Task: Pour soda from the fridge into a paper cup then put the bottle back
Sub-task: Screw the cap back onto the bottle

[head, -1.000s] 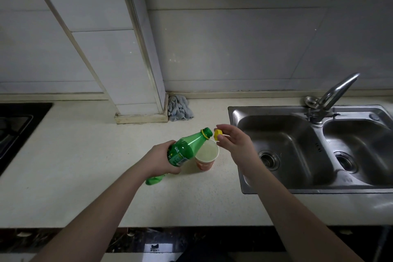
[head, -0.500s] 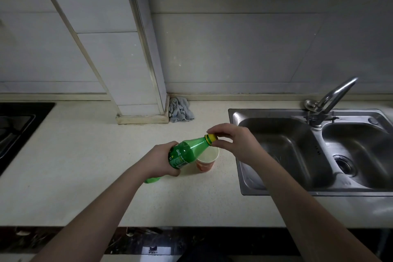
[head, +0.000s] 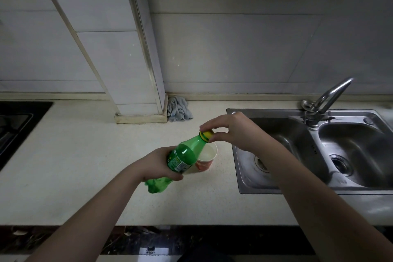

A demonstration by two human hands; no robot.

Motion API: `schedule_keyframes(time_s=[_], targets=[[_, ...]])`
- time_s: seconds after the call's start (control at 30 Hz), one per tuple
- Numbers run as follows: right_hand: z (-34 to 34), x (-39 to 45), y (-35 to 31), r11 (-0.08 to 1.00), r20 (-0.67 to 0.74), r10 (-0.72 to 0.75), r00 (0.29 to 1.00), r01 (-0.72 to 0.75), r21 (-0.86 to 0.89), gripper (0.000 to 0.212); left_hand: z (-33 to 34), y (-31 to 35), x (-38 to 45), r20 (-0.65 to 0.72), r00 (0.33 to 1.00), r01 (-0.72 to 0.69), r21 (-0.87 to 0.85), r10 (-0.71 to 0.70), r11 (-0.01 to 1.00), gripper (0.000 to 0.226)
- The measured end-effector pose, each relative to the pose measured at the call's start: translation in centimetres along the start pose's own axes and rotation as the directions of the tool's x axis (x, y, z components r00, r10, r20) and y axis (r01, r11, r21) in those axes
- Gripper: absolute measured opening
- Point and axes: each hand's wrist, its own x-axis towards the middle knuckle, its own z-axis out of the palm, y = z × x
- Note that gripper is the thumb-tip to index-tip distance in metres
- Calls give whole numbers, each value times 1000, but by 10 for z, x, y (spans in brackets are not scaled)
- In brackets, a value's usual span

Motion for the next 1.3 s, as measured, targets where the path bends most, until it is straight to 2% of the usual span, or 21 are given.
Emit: schedule_keyframes(time_s=[0.07,0.13,0.23,0.3,0.5,0.57,0.67,0.77,0.9,1.1,1.2,1.3], targets=[[3,0,-2,998,-30,64,997,-65,-7,33,0,1,0,-37,999,-12,28,13,1000,56],[10,2,-6,989,-124,146,981,-148,-7,32,1,2,1,-88,996,-26,59,31,998,58],[19,6,-14,960,-254,237,938,-266,-90,52,0,4,3,-154,987,-39,95,53,995,55],[22,7,-17,957,-271,253,929,-282,-72,63,-1,4,3,-166,985,-38,106,55,994,55],[22,2,-9,928,-231,371,899,-365,70,75,-2,1,4,-233,972,-5,59,19,998,53],[22,1,-6,940,-246,342,907,-334,75,71,-3,0,4,-242,970,2,63,13,998,53],[19,0,-2,982,-174,185,967,-173,81,39,-6,0,4,-249,968,10,59,5,998,54],[19,1,3,999,-104,43,994,-40,33,45,-8,1,6,-236,972,16,80,3,997,55],[18,5,3,997,-168,48,985,-37,68,34,-8,3,9,-240,971,10,113,17,994,55],[17,13,8,978,-63,-69,996,55,-201,31,-10,4,7,-220,975,7,173,32,985,57],[20,18,11,965,-49,-110,993,95,-243,30,-13,6,6,-219,975,12,181,28,983,58],[29,20,9,967,-98,-103,990,76,-244,40,-13,6,5,-240,970,8,188,38,982,58]])
